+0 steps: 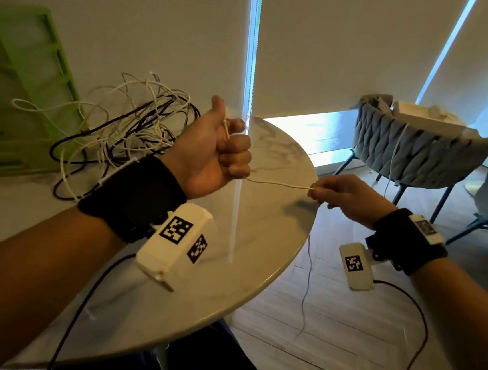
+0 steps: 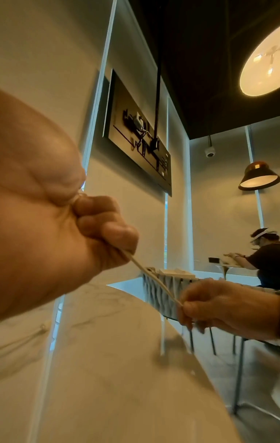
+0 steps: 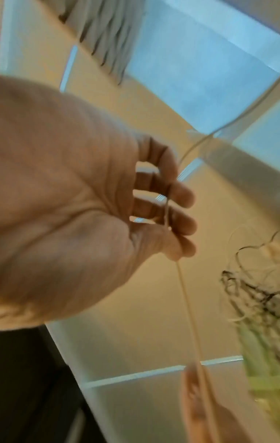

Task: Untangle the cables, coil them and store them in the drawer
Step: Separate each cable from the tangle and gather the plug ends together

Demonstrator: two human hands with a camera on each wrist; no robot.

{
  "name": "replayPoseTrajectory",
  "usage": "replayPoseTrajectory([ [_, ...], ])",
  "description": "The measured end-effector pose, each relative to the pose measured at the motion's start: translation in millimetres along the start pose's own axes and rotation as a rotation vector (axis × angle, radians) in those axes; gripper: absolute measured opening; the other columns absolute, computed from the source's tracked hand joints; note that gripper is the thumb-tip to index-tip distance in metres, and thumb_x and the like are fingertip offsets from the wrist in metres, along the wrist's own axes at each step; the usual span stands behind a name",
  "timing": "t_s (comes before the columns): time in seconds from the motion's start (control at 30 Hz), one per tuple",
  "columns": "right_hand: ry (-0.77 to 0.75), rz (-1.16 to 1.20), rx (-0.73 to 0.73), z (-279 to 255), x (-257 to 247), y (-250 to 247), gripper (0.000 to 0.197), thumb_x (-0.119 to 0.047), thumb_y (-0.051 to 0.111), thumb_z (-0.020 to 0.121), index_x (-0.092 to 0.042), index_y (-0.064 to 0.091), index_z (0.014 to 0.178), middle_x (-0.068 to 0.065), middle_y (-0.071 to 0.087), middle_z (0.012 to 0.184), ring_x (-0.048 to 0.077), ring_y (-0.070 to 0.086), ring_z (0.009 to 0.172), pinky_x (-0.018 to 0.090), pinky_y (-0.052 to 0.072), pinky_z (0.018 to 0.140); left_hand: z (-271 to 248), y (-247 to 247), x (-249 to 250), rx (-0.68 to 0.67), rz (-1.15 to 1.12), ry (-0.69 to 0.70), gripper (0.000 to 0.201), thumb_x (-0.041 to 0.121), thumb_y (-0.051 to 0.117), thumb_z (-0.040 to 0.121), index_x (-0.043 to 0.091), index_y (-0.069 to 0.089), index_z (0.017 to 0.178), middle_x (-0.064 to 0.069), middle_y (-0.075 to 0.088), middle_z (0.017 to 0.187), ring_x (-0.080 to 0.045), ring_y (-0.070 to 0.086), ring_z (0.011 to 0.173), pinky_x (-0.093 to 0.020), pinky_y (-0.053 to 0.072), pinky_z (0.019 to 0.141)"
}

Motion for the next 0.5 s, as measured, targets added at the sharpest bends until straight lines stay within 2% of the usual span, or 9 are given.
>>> replayPoseTrajectory([
  [0.07, -0.070, -0.131, 0.032, -3, -1, 3, 0.015, -0.020, 0.054, 0.096, -0.023, 0.069, 0.094, -0.006, 0.066, 0.084, 0.009, 0.058, 0.076, 0.016, 0.044, 0.069, 6, -7, 4, 0.074, -0.062, 0.064, 0.050, 0.060, 0.020, 0.098, 0.020, 0.039, 0.075, 0.006, 0.021, 0.047, -0.007, 0.018, 0.038, -0.020, 0.017, 0.038],
  [0.17, -0.028, -0.267, -0.169, -15, 1, 12, 0.020, -0.024, 0.056, 0.096, -0.020, 0.072, 0.086, -0.007, 0.067, 0.077, 0.004, 0.054, 0.065, 0.013, 0.043, 0.064, 15, -29, 19, 0.188, -0.113, 0.198, 0.048, 0.056, 0.020, 0.100, 0.020, 0.040, 0.074, 0.005, 0.023, 0.049, -0.008, 0.018, 0.038, -0.019, 0.017, 0.037],
  [0.23, 0.008, -0.250, -0.262, -24, 0, 11, 0.020, -0.021, 0.057, 0.095, -0.017, 0.074, 0.087, -0.007, 0.071, 0.077, 0.001, 0.056, 0.066, 0.012, 0.045, 0.062, 17, -44, 27, 0.230, -0.151, 0.257, 0.049, 0.055, 0.021, 0.100, 0.020, 0.040, 0.072, 0.005, 0.025, 0.049, -0.008, 0.018, 0.039, -0.020, 0.020, 0.036],
  [0.33, 0.033, -0.232, -0.229, -25, -5, 8, 0.018, -0.020, 0.059, 0.094, -0.015, 0.074, 0.086, -0.005, 0.072, 0.078, 0.004, 0.059, 0.069, 0.013, 0.046, 0.061, 17, -54, 33, 0.272, -0.212, 0.340, 0.054, 0.059, 0.017, 0.099, 0.019, 0.040, 0.070, 0.003, 0.029, 0.050, -0.010, 0.021, 0.041, -0.020, 0.020, 0.040],
  [0.4, 0.011, -0.263, -0.078, -25, -9, 8, 0.016, -0.018, 0.060, 0.093, -0.017, 0.073, 0.082, -0.008, 0.070, 0.077, 0.003, 0.059, 0.067, 0.014, 0.044, 0.065, 16, -58, 34, 0.327, -0.283, 0.403, 0.054, 0.061, 0.020, 0.098, 0.018, 0.042, 0.073, -0.001, 0.037, 0.056, -0.013, 0.026, 0.047, -0.021, 0.024, 0.046],
  [0.47, -0.056, -0.256, 0.259, -26, -11, 3, 0.012, -0.014, 0.063, 0.091, -0.014, 0.075, 0.088, -0.009, 0.069, 0.081, 0.005, 0.061, 0.071, 0.017, 0.045, 0.072, 16, -64, 36, 0.357, -0.373, 0.470, 0.050, 0.059, 0.025, 0.098, 0.017, 0.042, 0.079, -0.006, 0.044, 0.066, -0.016, 0.029, 0.052, -0.023, 0.028, 0.049],
  [0.5, -0.082, -0.227, 0.436, -29, -11, 0, 0.011, -0.013, 0.065, 0.090, -0.011, 0.076, 0.092, -0.007, 0.069, 0.083, 0.009, 0.063, 0.074, 0.013, 0.044, 0.073, 17, -67, 37, 0.361, -0.397, 0.486, 0.047, 0.057, 0.025, 0.098, 0.017, 0.042, 0.081, -0.007, 0.045, 0.068, -0.017, 0.029, 0.053, -0.023, 0.029, 0.049],
])
Point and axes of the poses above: each hand's wrist, its own z-axis towards the middle knuckle, its own y-axis out of the palm, x = y × z, the point moved 2 cm from there along z, towards the middle knuckle
